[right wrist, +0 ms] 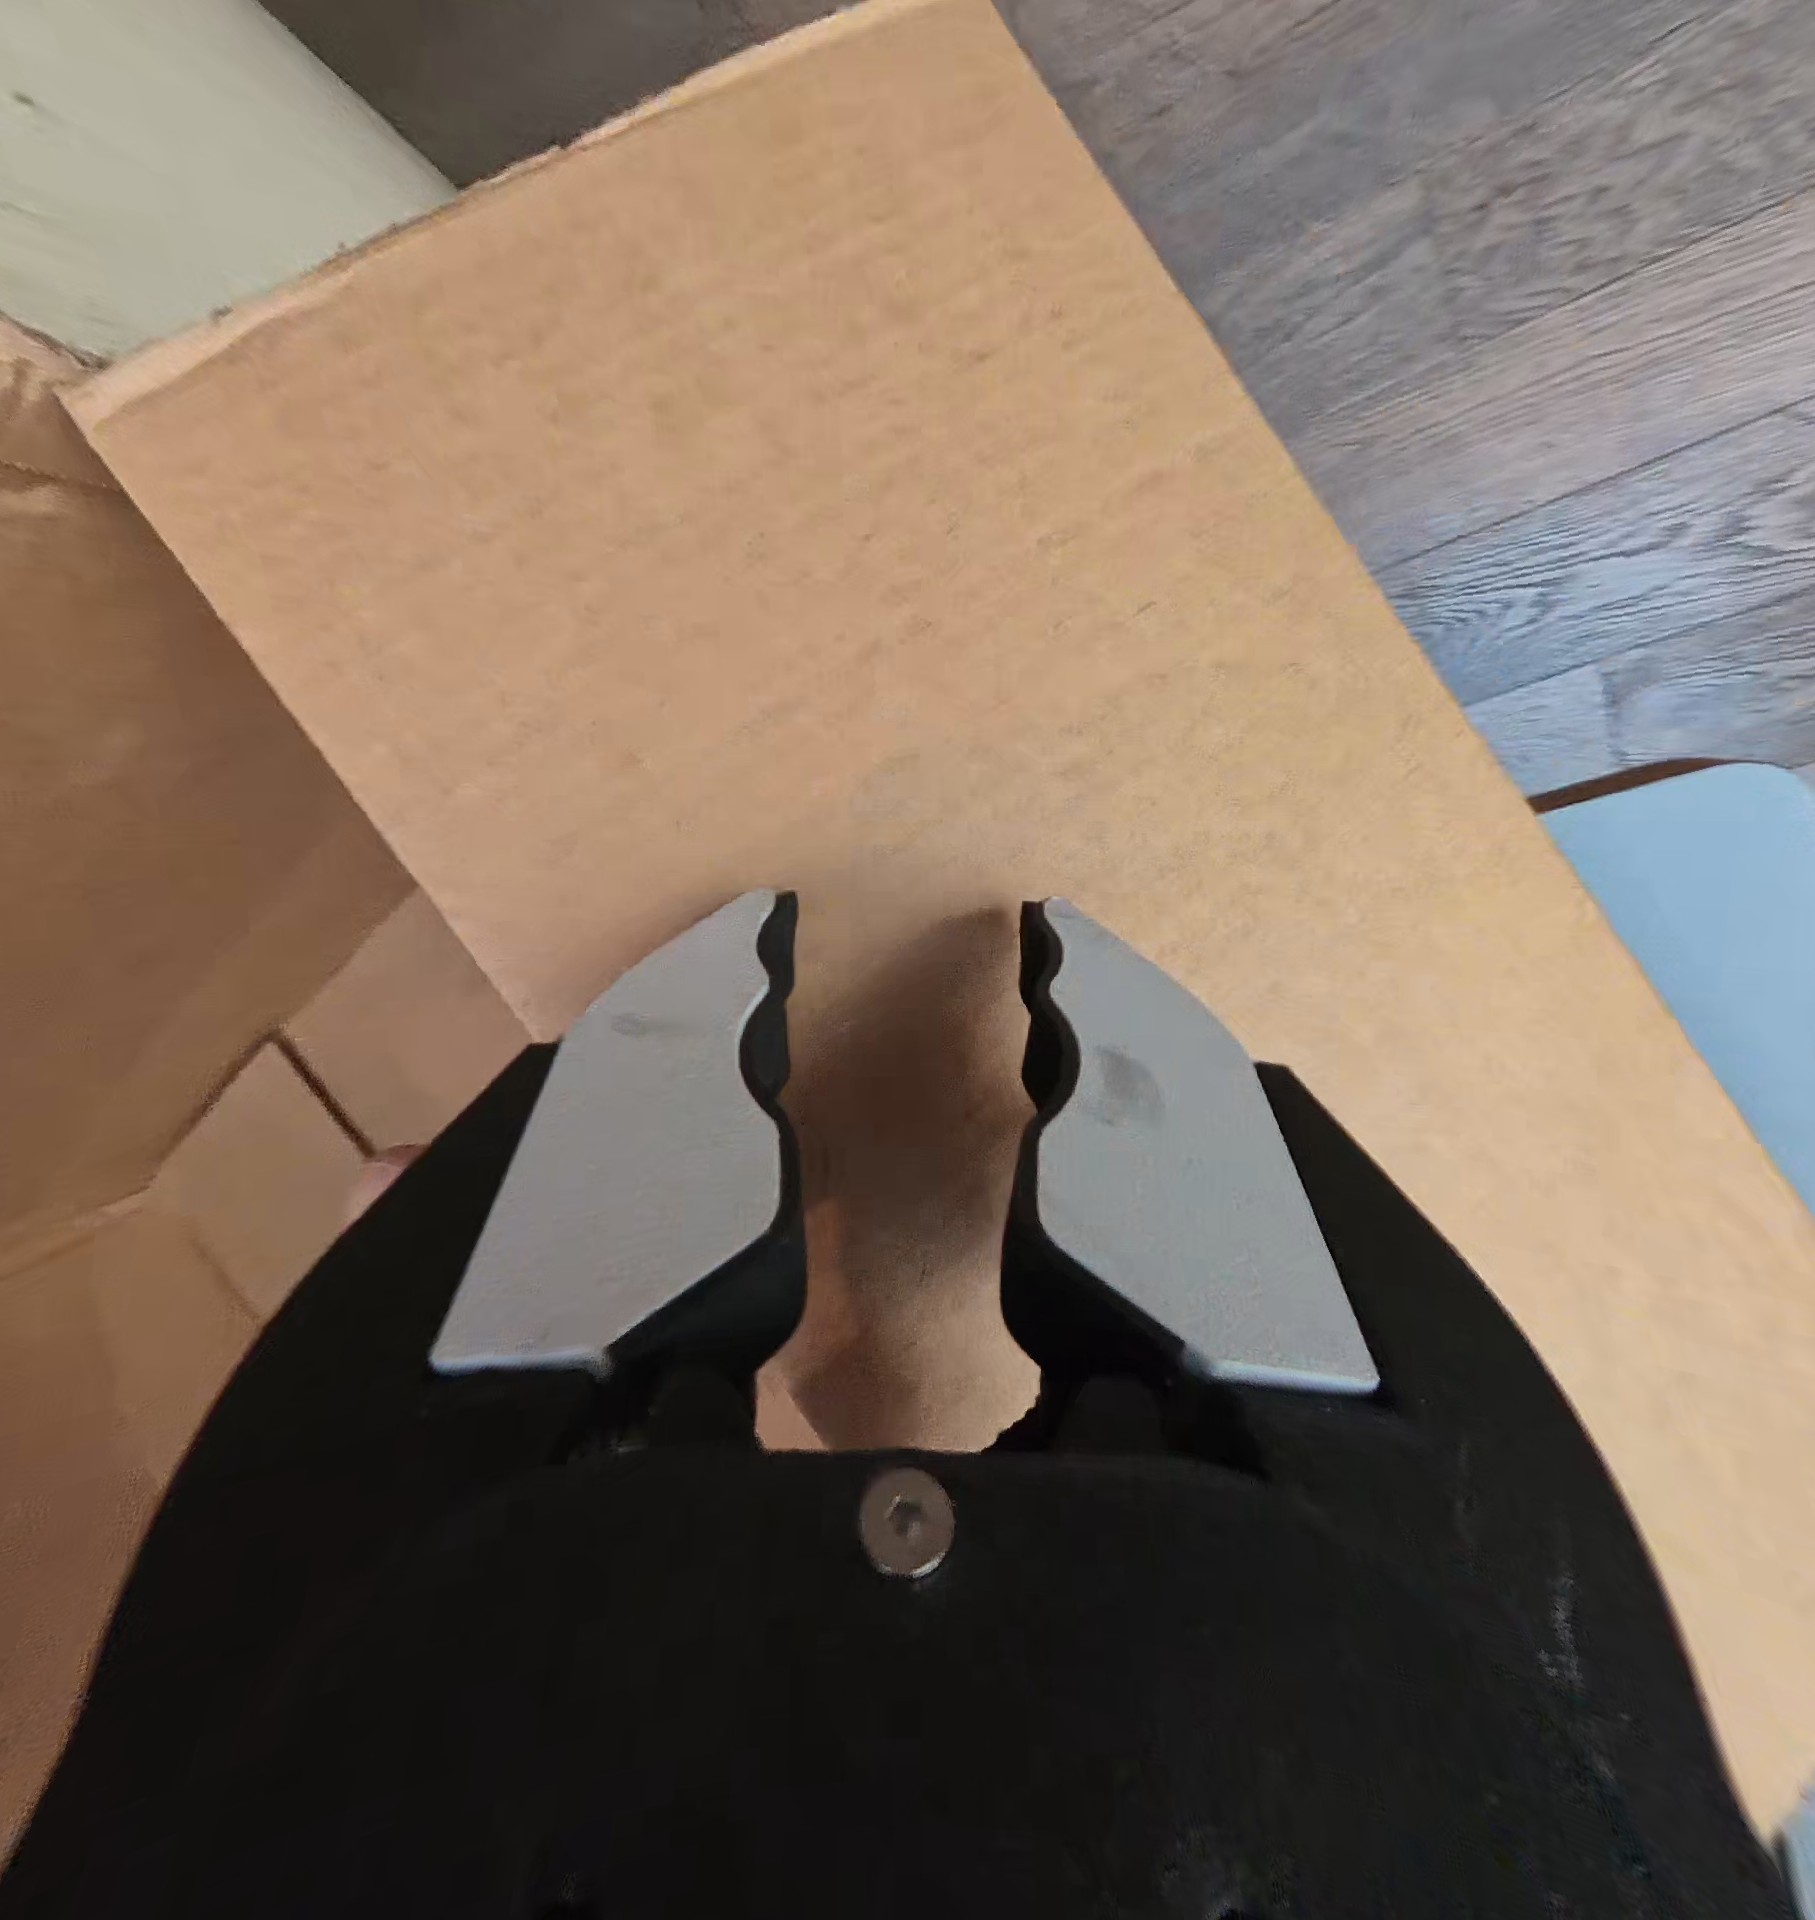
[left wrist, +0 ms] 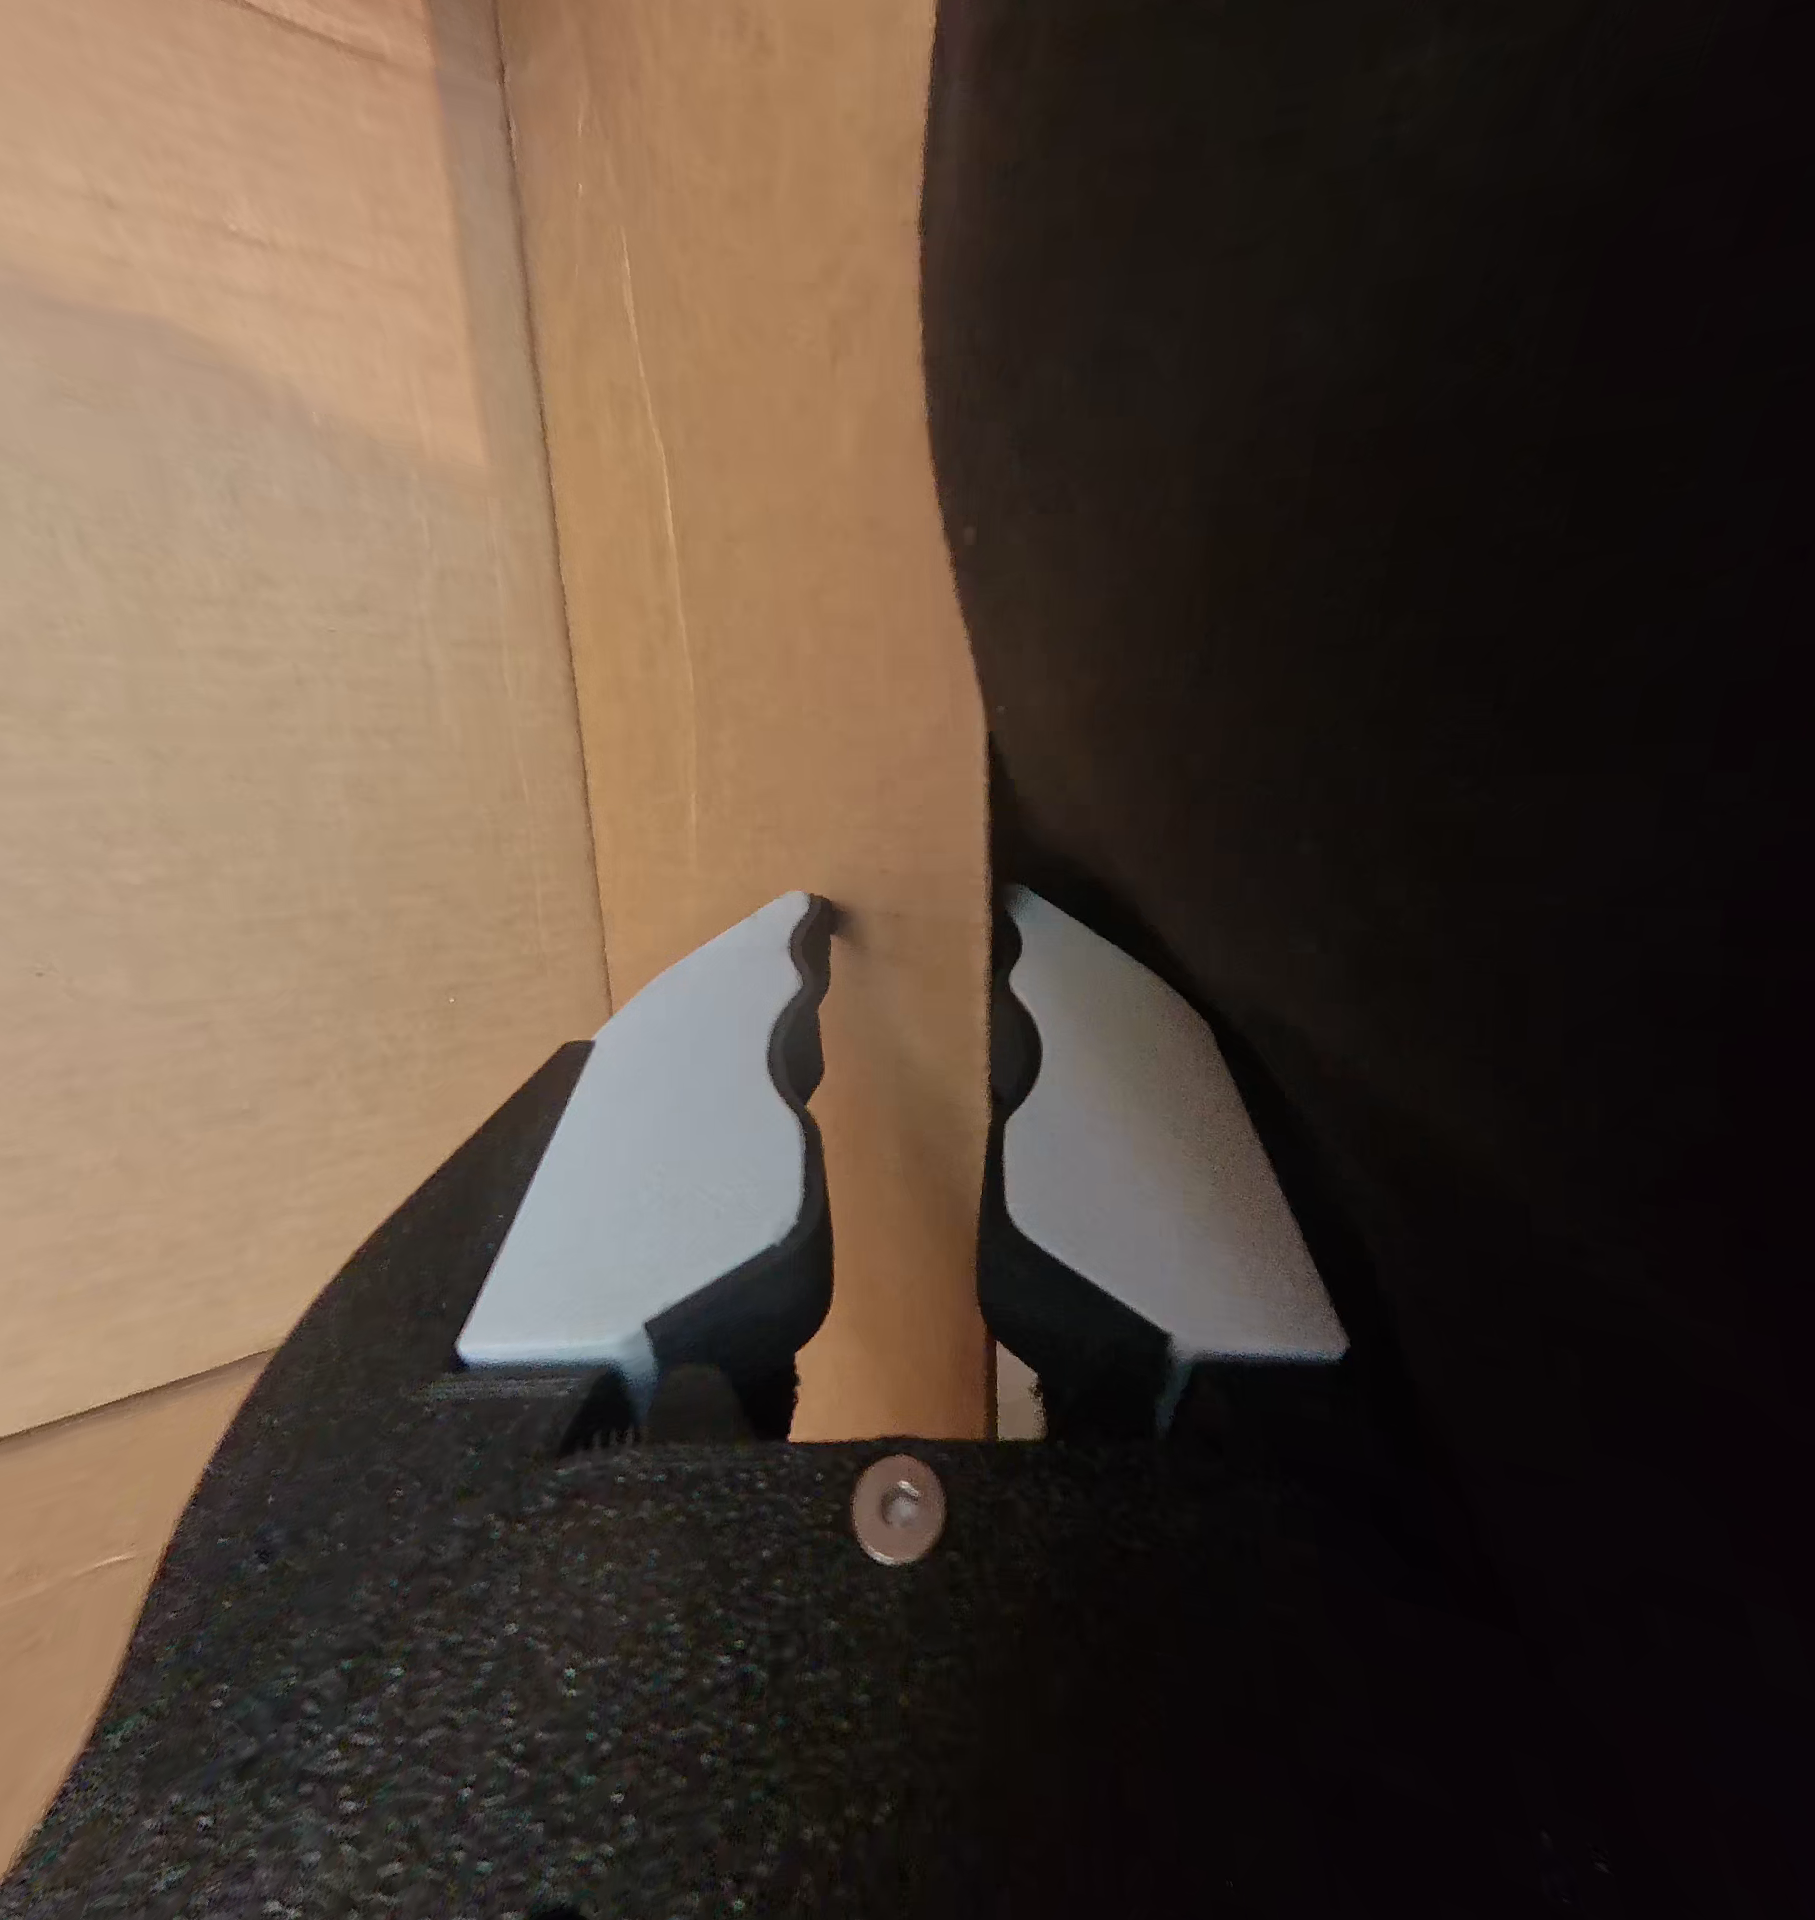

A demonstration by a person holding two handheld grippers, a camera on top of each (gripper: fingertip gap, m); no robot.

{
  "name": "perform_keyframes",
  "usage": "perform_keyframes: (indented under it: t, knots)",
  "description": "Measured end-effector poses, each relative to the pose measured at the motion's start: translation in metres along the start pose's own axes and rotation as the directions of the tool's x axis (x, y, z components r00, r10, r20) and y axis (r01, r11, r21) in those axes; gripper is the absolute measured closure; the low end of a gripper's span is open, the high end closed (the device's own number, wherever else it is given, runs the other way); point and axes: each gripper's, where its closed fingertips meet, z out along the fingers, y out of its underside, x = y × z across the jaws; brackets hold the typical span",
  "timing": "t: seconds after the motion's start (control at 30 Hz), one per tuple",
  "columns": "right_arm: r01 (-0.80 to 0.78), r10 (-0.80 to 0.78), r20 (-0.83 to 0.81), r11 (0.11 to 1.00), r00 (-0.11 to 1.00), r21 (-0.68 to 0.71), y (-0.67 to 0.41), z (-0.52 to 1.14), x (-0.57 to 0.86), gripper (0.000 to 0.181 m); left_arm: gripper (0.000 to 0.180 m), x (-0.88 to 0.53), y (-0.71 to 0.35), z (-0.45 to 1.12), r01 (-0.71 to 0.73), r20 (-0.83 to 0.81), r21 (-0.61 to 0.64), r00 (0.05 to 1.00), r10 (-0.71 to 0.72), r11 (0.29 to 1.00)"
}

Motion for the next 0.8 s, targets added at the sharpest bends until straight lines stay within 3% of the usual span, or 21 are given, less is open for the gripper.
perform_keyframes:
  t: [0.07, 0.1, 0.17, 0.27, 0.37, 0.47, 0.53, 0.57, 0.6, 0.73, 0.8]
  knots:
    - [-0.047, 0.043, 0.114, 0.998, 0.993, 0.038, -0.001, 0.001, -0.001, 0.133, 0.15, -0.001, -0.002, 0.0, 0.008, -0.016, 0.001, 1.0, -0.008, 1.0]
    - [-0.027, 0.018, 0.15, 0.998, 0.989, 0.057, -0.003, -0.001, -0.004, 0.116, 0.15, -0.002, -0.003, -0.001, 0.006, -0.017, 0.0, 1.0, -0.006, 1.0]
    - [0.09, -0.099, 0.134, 0.993, 0.986, 0.076, -0.005, -0.009, -0.012, 0.093, 0.151, -0.005, -0.007, -0.002, -0.003, -0.004, -0.003, 1.0, 0.003, 1.0]
    - [0.298, -0.301, 0.049, 0.953, 0.953, 0.056, -0.009, -0.017, -0.031, 0.074, 0.151, -0.01, -0.012, -0.003, -0.014, -0.005, -0.012, 1.0, 0.014, 1.0]
    - [0.508, -0.524, -0.104, 0.848, 0.845, -0.15, -0.001, -0.006, -0.029, 0.063, 0.15, -0.012, -0.015, -0.003, -0.037, -0.026, -0.022, 0.999, 0.036, 0.999]
    - [0.587, -0.674, -0.167, 0.719, 0.719, -0.372, 0.011, 0.015, -0.019, 0.057, 0.15, -0.013, -0.018, -0.003, -0.047, -0.037, -0.028, 0.998, 0.046, 0.999]
    - [0.595, -0.741, -0.177, 0.637, 0.648, -0.49, 0.023, 0.033, -0.01, 0.076, 0.149, -0.013, -0.018, -0.003, -0.045, -0.041, -0.028, 0.998, 0.044, 0.999]
    - [0.598, -0.77, -0.181, 0.6, 0.612, -0.532, 0.028, 0.041, -0.007, 0.095, 0.149, -0.013, -0.018, -0.003, -0.043, -0.041, -0.025, 0.998, 0.042, 0.999]
    - [0.601, -0.794, -0.202, 0.575, 0.574, -0.556, 0.027, 0.045, -0.004, 0.128, 0.15, -0.013, -0.018, -0.003, -0.043, -0.038, -0.021, 0.998, 0.042, 0.999]
    - [0.552, -0.703, -0.101, 0.631, 0.704, -0.546, 0.031, 0.05, -0.011, 0.152, 0.15, -0.013, -0.019, -0.003, -0.03, -0.033, -0.006, 0.999, 0.029, 1.0]
    - [0.52, -0.648, -0.087, 0.677, 0.756, -0.522, 0.03, 0.049, -0.009, 0.147, 0.151, -0.013, -0.019, -0.003, -0.034, -0.026, -0.006, 0.999, 0.034, 0.999]
